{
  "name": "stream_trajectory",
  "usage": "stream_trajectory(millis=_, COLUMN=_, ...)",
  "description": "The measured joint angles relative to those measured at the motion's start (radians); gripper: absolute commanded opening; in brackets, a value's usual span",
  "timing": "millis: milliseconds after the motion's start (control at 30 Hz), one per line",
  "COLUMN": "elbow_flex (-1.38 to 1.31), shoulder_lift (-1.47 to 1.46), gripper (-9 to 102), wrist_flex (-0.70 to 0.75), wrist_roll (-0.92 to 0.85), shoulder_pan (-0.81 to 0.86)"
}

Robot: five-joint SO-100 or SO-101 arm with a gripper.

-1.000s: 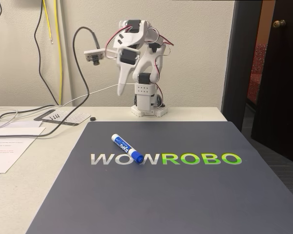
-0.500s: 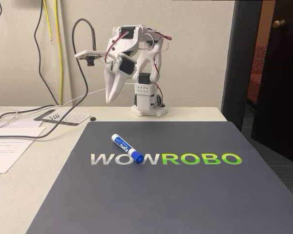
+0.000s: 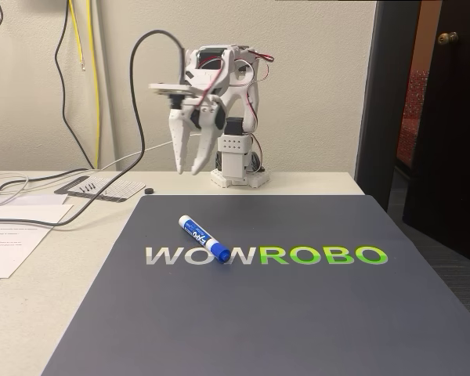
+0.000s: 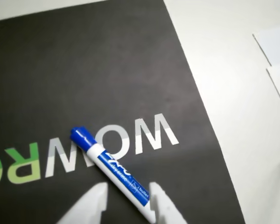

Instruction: Pick up the blue marker.

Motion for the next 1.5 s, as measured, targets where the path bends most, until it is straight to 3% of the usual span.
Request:
stream_trajectory(millis=300, elbow_flex=-0.005, shoulder_lift=-0.115, gripper=37, wrist_flex=-0.051, wrist_roll=-0.236, shoulder_pan=-0.005)
stream_trajectory(millis=1067, elbow_flex=-0.006, shoulder_lift=-0.466, gripper=37, wrist_flex=-0.388, wrist_roll=-0.637, shoulder_pan=0.097)
stream_trajectory(millis=1500, elbow_flex=-0.006, shoulder_lift=-0.523, gripper=37, wrist_flex=-0.428, wrist_roll=-0.744, shoulder_pan=0.13)
